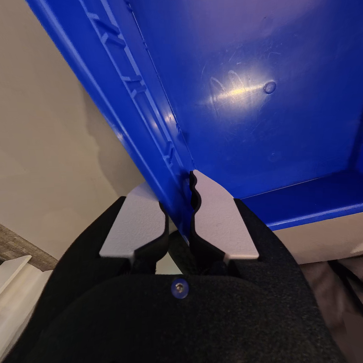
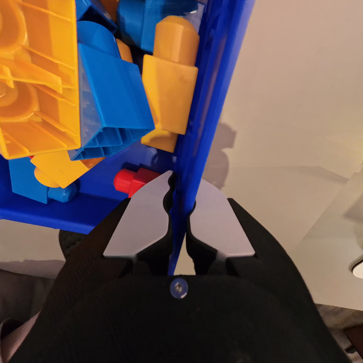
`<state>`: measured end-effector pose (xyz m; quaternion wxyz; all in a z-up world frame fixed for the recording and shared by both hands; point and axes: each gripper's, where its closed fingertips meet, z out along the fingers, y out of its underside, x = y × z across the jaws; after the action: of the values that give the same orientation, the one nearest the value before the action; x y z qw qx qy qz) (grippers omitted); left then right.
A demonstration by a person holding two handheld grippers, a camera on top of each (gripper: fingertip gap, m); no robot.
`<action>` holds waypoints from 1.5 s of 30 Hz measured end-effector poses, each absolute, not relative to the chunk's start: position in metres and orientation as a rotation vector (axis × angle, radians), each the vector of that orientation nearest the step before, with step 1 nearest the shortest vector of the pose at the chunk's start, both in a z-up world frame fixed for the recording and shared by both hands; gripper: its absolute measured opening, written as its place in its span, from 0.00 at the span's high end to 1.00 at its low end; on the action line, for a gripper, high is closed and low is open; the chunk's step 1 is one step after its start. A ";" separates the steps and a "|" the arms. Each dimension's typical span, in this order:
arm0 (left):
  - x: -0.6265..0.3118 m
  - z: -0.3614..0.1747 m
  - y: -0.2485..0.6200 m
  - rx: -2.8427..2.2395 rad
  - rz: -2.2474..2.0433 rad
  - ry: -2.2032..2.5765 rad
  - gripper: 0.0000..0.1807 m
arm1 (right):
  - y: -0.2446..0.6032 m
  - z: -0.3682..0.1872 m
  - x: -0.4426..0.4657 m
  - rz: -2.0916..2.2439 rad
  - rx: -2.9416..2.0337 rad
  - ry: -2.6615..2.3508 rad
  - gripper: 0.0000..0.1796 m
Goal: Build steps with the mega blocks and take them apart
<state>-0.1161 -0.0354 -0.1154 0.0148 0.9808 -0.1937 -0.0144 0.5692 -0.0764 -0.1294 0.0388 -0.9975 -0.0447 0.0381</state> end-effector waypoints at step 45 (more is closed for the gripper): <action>-0.042 -0.067 -0.037 3.192 0.163 -1.038 0.84 | -0.054 -0.148 0.375 0.268 -3.257 -0.233 0.96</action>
<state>-0.0415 -0.0365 -0.0667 -0.1092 0.9442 -0.3069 0.0483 0.3747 -0.0540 -0.1476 -0.0671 -0.9919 -0.0711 0.0815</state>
